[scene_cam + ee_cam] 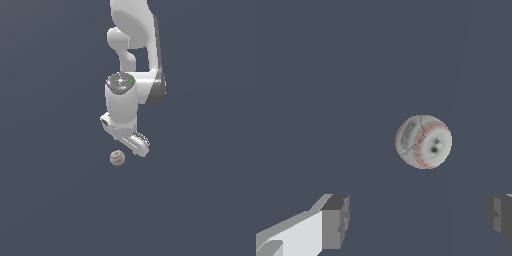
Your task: Pick up the object and move it to a goal position.
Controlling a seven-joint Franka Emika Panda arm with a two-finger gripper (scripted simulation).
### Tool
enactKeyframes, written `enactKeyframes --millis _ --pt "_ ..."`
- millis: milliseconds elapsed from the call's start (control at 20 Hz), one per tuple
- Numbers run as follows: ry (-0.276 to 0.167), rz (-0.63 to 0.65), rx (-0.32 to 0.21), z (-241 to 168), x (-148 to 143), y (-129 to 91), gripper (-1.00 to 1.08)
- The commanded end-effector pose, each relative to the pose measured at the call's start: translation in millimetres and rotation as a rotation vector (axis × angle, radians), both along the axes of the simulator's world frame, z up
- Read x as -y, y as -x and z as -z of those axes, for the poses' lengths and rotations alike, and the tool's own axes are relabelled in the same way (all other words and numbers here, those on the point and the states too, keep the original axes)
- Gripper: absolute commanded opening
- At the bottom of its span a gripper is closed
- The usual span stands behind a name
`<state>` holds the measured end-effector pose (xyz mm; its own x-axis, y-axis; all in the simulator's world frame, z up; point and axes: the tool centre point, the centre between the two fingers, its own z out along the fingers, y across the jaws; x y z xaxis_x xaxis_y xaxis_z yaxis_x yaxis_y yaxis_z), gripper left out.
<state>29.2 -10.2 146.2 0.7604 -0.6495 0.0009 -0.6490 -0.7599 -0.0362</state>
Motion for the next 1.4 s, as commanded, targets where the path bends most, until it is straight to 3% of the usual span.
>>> enactKeyframes --millis 0,750,1350 --pt "0.0 0.078 -0.005 6 4 -1 1.0" --pt "0.009 0.516 -0.028 37 29 -2 1.0" --pt "0.017 0.681 -0.032 48 39 -3 1.0"
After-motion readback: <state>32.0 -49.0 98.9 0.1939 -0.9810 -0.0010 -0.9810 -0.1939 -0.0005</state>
